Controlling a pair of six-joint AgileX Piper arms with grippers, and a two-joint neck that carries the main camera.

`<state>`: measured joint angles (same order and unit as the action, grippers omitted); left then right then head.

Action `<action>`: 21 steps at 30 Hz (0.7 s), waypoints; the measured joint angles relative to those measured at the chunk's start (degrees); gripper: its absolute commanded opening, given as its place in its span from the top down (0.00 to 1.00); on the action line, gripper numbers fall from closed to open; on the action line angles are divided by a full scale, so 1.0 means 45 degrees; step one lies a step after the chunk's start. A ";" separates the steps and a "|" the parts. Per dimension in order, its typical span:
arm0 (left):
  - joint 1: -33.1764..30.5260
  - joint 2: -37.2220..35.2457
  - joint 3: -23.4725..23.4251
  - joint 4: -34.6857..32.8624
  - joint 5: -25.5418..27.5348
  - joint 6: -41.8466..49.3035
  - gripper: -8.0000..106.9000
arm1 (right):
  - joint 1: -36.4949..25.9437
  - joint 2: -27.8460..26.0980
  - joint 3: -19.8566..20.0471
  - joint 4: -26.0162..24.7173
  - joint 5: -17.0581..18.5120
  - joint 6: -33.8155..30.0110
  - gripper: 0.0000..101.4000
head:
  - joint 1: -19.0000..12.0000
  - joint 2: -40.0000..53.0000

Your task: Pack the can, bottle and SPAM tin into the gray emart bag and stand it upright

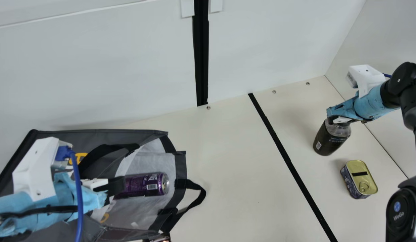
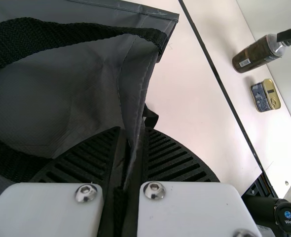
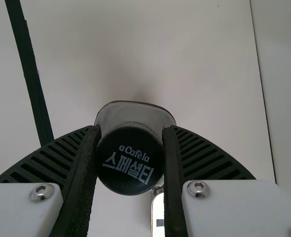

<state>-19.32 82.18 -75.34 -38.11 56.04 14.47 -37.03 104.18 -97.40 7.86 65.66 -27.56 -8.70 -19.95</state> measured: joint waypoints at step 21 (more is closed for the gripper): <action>0.0000 0.0000 0.0000 0.0000 0.0000 0.0000 1.00 | -0.0876 -0.0630 -0.0263 0.1448 0.0844 -0.3792 1.00 | 0.0000 0.0000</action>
<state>-19.32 82.18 -75.34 -38.11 56.04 14.47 -40.97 101.34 -98.58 14.37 69.46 -44.63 -8.70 -19.95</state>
